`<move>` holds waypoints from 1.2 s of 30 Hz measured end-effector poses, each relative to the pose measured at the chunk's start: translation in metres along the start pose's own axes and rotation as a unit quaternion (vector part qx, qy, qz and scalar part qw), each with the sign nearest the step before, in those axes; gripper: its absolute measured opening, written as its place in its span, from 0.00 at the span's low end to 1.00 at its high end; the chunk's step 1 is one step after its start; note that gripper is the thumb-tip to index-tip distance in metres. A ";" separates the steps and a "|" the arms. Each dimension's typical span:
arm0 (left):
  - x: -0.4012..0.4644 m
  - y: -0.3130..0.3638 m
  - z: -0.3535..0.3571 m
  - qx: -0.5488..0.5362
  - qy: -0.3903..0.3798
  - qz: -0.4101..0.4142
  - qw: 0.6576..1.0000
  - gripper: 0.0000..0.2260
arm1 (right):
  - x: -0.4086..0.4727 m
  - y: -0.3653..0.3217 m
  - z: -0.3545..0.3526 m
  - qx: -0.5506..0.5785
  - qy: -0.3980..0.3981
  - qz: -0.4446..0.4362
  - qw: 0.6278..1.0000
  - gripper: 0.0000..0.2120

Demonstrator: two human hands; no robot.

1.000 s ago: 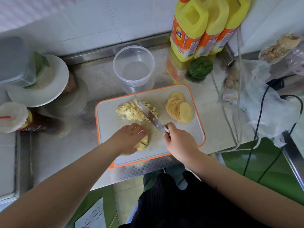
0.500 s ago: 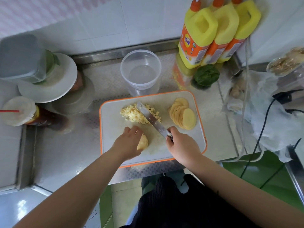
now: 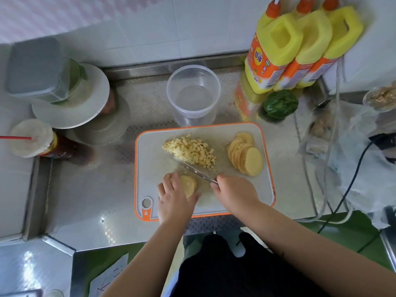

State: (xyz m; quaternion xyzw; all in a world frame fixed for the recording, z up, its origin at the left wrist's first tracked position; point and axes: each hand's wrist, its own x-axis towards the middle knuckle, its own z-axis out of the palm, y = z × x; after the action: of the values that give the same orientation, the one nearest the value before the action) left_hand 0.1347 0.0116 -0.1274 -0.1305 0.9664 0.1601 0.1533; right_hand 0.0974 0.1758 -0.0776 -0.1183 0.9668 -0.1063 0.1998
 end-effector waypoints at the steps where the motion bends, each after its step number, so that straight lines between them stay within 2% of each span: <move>1: -0.001 -0.006 0.003 0.011 0.037 0.036 0.999 0.34 | 0.000 -0.002 0.000 -0.006 -0.001 -0.005 1.000 0.15; 4: 0.001 -0.023 0.020 -0.014 0.172 0.183 0.968 0.16 | -0.002 -0.010 -0.001 -0.003 0.029 -0.040 0.999 0.12; 6: 0.005 -0.025 0.025 -0.036 0.189 0.212 0.958 0.10 | -0.001 -0.015 -0.001 -0.016 0.017 -0.028 0.999 0.18; 11: 0.016 -0.024 0.027 -0.098 0.174 0.215 0.956 0.12 | 0.002 -0.019 0.018 -0.037 -0.022 -0.004 0.999 0.24; 15: 0.018 -0.028 0.029 -0.126 0.174 0.224 0.951 0.13 | -0.003 -0.020 0.022 -0.016 -0.007 -0.008 1.000 0.26; 16: 0.019 -0.029 0.030 -0.133 0.175 0.225 0.949 0.12 | -0.004 -0.024 0.018 -0.035 -0.004 -0.004 0.999 0.26; 18: 0.020 -0.030 0.032 -0.143 0.181 0.226 0.946 0.12 | -0.003 -0.029 0.009 -0.072 -0.048 -0.005 0.996 0.20; 20: 0.021 -0.031 0.035 -0.150 0.188 0.232 0.942 0.12 | 0.004 -0.028 0.011 -0.080 -0.061 -0.018 0.995 0.13; 22: 0.022 -0.033 0.037 -0.152 0.190 0.239 0.940 0.12 | 0.010 -0.025 0.015 -0.061 -0.108 0.002 0.992 0.11; 25: 0.023 -0.035 0.038 -0.148 0.191 0.247 0.938 0.12 | 0.015 -0.019 0.024 -0.023 -0.089 0.013 0.996 0.07; 29: 0.021 -0.037 0.039 -0.140 0.199 0.252 0.937 0.12 | 0.021 -0.009 0.018 0.054 -0.092 0.051 0.993 0.15; 31: 0.020 -0.037 0.040 -0.142 0.203 0.256 0.935 0.12 | 0.017 -0.007 0.015 0.031 -0.074 0.039 0.996 0.15; 32: 0.021 -0.037 0.039 -0.139 0.202 0.257 0.935 0.11 | 0.012 -0.009 0.016 0.019 -0.025 0.021 0.999 0.14; 33: 0.021 -0.037 0.039 -0.135 0.201 0.257 0.936 0.11 | 0.006 -0.015 0.014 -0.002 -0.008 0.001 1.000 0.12; 36: 0.022 -0.037 0.040 -0.129 0.208 0.251 0.936 0.08 | 0.000 -0.023 0.019 -0.037 -0.037 0.000 0.999 0.19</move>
State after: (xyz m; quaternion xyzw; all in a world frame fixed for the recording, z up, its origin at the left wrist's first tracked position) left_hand 0.1354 -0.0127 -0.1806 0.0677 0.9490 0.2858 -0.1145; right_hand 0.1097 0.1508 -0.0887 -0.1294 0.9621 -0.0659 0.2307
